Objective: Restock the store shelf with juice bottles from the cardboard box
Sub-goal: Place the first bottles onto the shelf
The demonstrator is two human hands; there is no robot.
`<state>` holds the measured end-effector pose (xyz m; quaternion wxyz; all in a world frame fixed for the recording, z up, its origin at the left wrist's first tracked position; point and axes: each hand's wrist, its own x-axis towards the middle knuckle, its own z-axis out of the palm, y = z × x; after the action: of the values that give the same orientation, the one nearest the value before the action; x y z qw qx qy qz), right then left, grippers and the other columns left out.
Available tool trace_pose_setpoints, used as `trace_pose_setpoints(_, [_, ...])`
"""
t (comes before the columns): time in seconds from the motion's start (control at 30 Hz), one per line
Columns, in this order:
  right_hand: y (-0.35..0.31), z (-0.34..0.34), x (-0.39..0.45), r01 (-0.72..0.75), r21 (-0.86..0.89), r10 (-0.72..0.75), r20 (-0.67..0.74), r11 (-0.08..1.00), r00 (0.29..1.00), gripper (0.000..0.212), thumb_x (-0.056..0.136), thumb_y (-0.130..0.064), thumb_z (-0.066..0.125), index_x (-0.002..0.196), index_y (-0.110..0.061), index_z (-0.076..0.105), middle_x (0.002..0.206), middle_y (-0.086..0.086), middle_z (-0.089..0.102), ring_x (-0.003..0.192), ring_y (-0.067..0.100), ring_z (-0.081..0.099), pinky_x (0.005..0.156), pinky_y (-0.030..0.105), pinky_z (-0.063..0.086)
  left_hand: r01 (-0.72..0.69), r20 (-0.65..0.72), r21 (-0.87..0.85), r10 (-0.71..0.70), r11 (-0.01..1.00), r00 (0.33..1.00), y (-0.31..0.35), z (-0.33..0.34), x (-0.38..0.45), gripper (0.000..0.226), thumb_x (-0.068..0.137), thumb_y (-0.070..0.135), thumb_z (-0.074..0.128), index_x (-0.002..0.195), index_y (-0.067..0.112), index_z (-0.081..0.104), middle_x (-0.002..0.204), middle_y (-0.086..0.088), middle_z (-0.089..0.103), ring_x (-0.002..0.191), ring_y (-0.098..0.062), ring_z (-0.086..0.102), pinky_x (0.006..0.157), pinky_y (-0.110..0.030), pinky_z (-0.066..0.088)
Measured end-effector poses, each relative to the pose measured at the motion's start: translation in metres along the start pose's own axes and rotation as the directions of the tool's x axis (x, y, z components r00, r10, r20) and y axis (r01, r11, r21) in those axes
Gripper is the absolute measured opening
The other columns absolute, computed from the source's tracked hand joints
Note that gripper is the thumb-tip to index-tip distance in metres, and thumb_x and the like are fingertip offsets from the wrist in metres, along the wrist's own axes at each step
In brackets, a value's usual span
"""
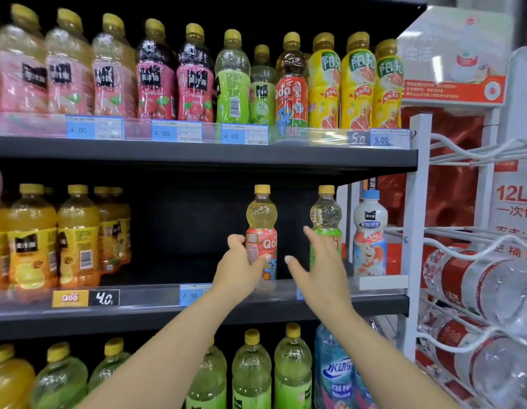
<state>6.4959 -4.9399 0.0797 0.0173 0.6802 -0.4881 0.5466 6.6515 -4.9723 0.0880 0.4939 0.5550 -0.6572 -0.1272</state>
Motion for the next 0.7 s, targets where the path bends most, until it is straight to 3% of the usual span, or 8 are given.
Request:
trace_pose_setpoints(0.17, [-0.037,0.039,0.015,-0.149,0.052,0.126,0.309,0.988,0.943,0.069,0.089,-0.037,0.06,0.148,-0.021,0.027,0.145,0.0,0.042,0.128,0.016,0.047,0.103,0.034,0.044,0.02,0.088,-0.051,-0.016,0.998,0.996,-0.017,-0.041,0.003,0.044,0.085,0.031,0.068,0.114,0.022,0.035,0.095,0.014,0.057,0.089,-0.004,0.062,0.08,-0.031,0.056])
trace_pose_setpoints(0.27, [-0.06,0.06,0.022,-0.175,0.113,0.104,0.462,0.978,0.881,0.066,0.091,-0.026,0.06,0.147,-0.024,0.026,0.137,-0.001,0.051,0.114,0.012,0.054,0.093,0.029,0.047,0.017,0.113,-0.037,-0.013,0.999,0.993,-0.032,-0.073,0.002,0.042,0.085,0.028,0.068,0.111,0.025,0.035,0.097,0.014,0.058,0.089,-0.003,0.062,0.077,-0.025,0.055])
trace_pose_setpoints(0.37, [-0.082,0.08,0.028,-0.189,0.17,0.057,0.579,0.967,0.813,0.081,0.088,-0.024,0.065,0.151,-0.027,0.013,0.12,-0.003,0.059,0.1,0.005,0.058,0.077,0.017,0.047,0.021,0.108,0.007,-0.022,1.0,0.994,-0.055,-0.111,-0.001,0.042,0.087,0.028,0.067,0.115,0.025,0.036,0.105,0.012,0.058,0.095,-0.002,0.06,0.08,-0.024,0.054])
trace_pose_setpoints(0.47, [-0.104,0.104,0.032,-0.156,0.17,0.021,0.608,0.973,0.794,0.078,0.085,-0.023,0.068,0.148,-0.027,0.023,0.097,-0.01,0.062,0.087,0.002,0.061,0.07,0.015,0.046,0.011,0.071,0.07,-0.016,0.997,0.997,-0.073,-0.146,-0.006,0.043,0.091,0.025,0.062,0.129,0.02,0.043,0.122,0.004,0.06,0.093,0.002,0.056,0.076,-0.014,0.048])
trace_pose_setpoints(0.57, [-0.126,0.129,0.029,-0.138,0.19,-0.007,0.613,0.972,0.79,0.066,0.082,-0.022,0.071,0.14,-0.024,0.037,0.095,-0.008,0.065,0.086,0.003,0.063,0.07,0.017,0.049,0.023,0.015,0.081,-0.024,0.996,1.0,-0.082,-0.172,-0.012,0.06,0.089,0.027,0.064,0.141,0.021,0.035,0.114,0.008,0.057,0.083,0.005,0.055,0.065,-0.011,0.042])
trace_pose_setpoints(0.63, [-0.14,0.144,0.026,-0.109,0.193,-0.027,0.591,0.975,0.807,0.064,0.081,-0.028,0.073,0.136,-0.025,0.039,0.09,-0.012,0.062,0.082,0.001,0.061,0.065,0.016,0.046,0.027,0.01,0.083,-0.028,0.996,1.0,-0.09,-0.185,-0.014,0.072,0.087,0.028,0.067,0.146,0.023,0.027,0.113,0.009,0.054,0.087,0.002,0.056,0.07,-0.015,0.046])
trace_pose_setpoints(0.7, [-0.153,0.159,0.023,-0.076,0.193,-0.048,0.571,0.978,0.82,0.065,0.081,-0.034,0.073,0.136,-0.025,0.039,0.085,-0.016,0.057,0.078,0.0,0.057,0.062,0.015,0.042,0.034,0.002,0.091,-0.035,0.995,0.999,-0.1,-0.196,-0.017,0.081,0.085,0.027,0.069,0.149,0.021,0.021,0.126,0.004,0.053,0.098,-0.003,0.054,0.082,-0.021,0.049])
